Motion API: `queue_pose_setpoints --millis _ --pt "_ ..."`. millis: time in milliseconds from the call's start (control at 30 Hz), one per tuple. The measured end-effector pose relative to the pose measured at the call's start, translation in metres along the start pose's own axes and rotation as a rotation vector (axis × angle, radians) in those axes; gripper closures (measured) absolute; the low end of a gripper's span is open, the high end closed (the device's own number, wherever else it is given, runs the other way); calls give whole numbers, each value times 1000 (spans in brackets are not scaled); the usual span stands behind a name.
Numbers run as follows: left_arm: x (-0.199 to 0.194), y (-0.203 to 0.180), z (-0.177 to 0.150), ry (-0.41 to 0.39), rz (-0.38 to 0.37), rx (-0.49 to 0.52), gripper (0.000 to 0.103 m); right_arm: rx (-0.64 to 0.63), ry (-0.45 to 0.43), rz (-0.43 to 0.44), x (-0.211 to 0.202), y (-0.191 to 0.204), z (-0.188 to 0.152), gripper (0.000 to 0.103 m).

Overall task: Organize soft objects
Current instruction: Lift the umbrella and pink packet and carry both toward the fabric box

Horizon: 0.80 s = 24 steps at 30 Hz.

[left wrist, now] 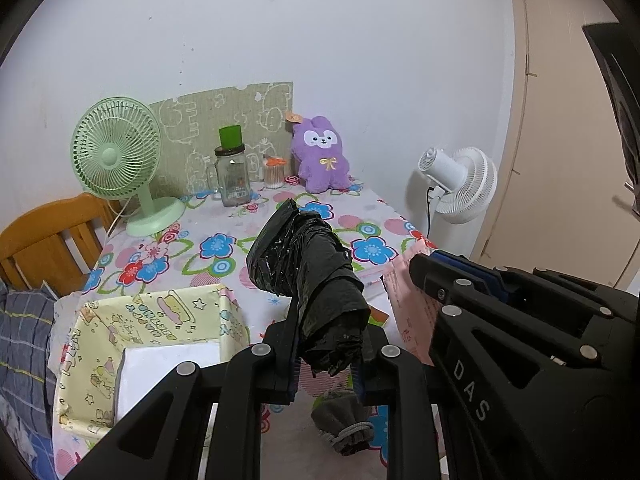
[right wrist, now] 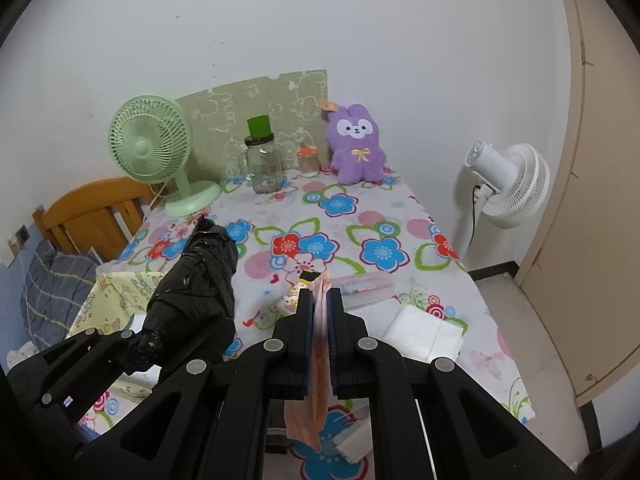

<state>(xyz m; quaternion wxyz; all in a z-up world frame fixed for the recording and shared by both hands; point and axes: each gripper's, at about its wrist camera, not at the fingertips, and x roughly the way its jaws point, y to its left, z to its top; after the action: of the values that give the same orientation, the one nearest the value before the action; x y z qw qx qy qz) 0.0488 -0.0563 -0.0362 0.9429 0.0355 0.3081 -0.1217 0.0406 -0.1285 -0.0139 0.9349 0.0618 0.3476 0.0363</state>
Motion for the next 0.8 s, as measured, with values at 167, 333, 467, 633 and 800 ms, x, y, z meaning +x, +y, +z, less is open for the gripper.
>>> queue_pose_setpoints --millis 167,333,467,633,800 --pt "-6 8 3 -6 -1 -15 85 -18 -13 13 -5 11 5 94" --pt "-12 17 6 -19 15 -20 85 -37 -27 26 -7 21 11 94" --pt "-14 25 7 -20 30 -20 85 -48 -24 40 -5 30 14 94" --pt "-16 37 8 -25 43 -30 85 -66 -22 53 -4 41 17 94" --pt "-19 49 9 -31 57 -41 85 -87 -23 68 -2 55 21 94"
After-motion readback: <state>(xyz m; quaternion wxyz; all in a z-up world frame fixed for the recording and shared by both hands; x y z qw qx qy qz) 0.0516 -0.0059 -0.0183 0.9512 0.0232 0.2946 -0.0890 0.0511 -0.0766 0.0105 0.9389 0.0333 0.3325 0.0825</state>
